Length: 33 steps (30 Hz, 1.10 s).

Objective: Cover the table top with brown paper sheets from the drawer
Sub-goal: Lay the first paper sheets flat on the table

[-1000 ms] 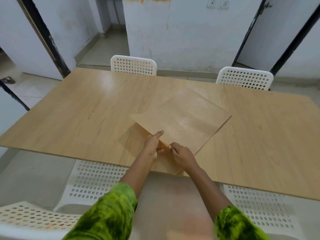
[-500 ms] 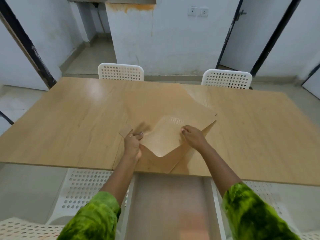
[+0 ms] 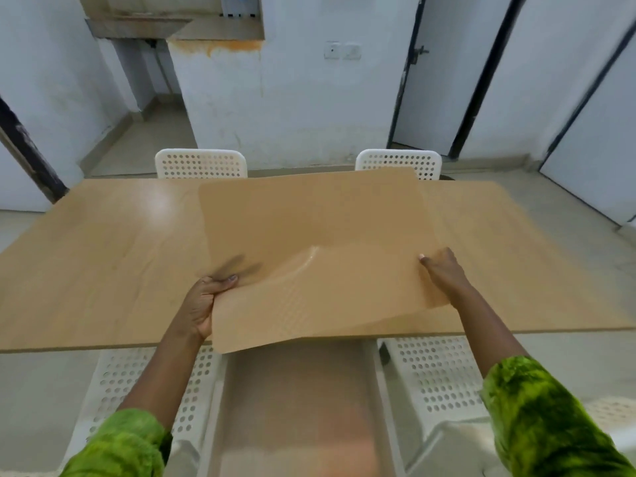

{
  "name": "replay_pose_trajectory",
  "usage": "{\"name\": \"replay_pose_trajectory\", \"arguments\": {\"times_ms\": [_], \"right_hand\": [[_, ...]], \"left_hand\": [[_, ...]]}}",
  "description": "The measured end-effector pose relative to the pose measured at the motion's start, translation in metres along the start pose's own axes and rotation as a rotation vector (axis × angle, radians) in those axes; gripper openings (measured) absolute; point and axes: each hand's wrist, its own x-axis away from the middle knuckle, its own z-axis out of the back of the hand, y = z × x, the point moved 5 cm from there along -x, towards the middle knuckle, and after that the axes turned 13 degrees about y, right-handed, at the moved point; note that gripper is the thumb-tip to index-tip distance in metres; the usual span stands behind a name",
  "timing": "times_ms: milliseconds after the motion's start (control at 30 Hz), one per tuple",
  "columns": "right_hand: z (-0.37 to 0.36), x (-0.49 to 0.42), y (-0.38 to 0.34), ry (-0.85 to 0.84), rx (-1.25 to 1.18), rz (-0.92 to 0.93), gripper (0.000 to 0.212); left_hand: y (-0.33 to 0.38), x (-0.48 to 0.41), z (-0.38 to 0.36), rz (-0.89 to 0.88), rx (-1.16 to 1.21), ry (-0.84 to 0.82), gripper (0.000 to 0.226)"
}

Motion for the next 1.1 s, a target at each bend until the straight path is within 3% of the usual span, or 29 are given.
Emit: {"name": "replay_pose_trajectory", "arguments": {"times_ms": [100,200,367,433,533,600,733,800,900,1100], "right_hand": [[0.054,-0.008,0.051,-0.037,-0.215,-0.163,0.066],[0.11,-0.017,0.098,-0.07,-0.336,-0.196,0.008],[0.204,-0.032,0.165,0.011,-0.455,-0.203,0.022],[0.263,-0.074,0.209,0.009,-0.486,-0.224,0.023],[0.27,-0.083,0.22,0.082,-0.546,-0.234,0.022],[0.283,-0.116,0.222,0.157,-0.587,-0.221,0.018],[0.289,-0.123,0.222,0.228,-0.61,-0.203,0.016],[0.286,-0.125,0.218,0.231,-0.616,-0.191,0.021],[0.28,-0.132,0.214,0.234,-0.634,-0.194,0.027],[0.268,-0.179,0.225,0.244,-0.589,-0.266,0.022]], "left_hand": [[-0.026,0.013,-0.035,0.012,-0.002,-0.012,0.037],[-0.064,0.03,-0.081,-0.01,-0.032,-0.019,0.034],[-0.123,0.049,-0.16,0.021,-0.143,0.011,0.025],[-0.18,0.04,-0.227,0.052,-0.223,0.065,0.027],[-0.176,0.025,-0.25,0.054,-0.268,0.036,0.037],[-0.181,-0.015,-0.279,0.026,-0.325,0.071,0.024],[-0.185,-0.031,-0.285,-0.024,-0.367,0.095,0.041],[-0.19,-0.032,-0.282,-0.034,-0.338,0.104,0.041],[-0.201,-0.035,-0.28,-0.021,-0.308,0.135,0.056],[-0.219,-0.072,-0.3,-0.017,-0.33,0.287,0.064]]}}
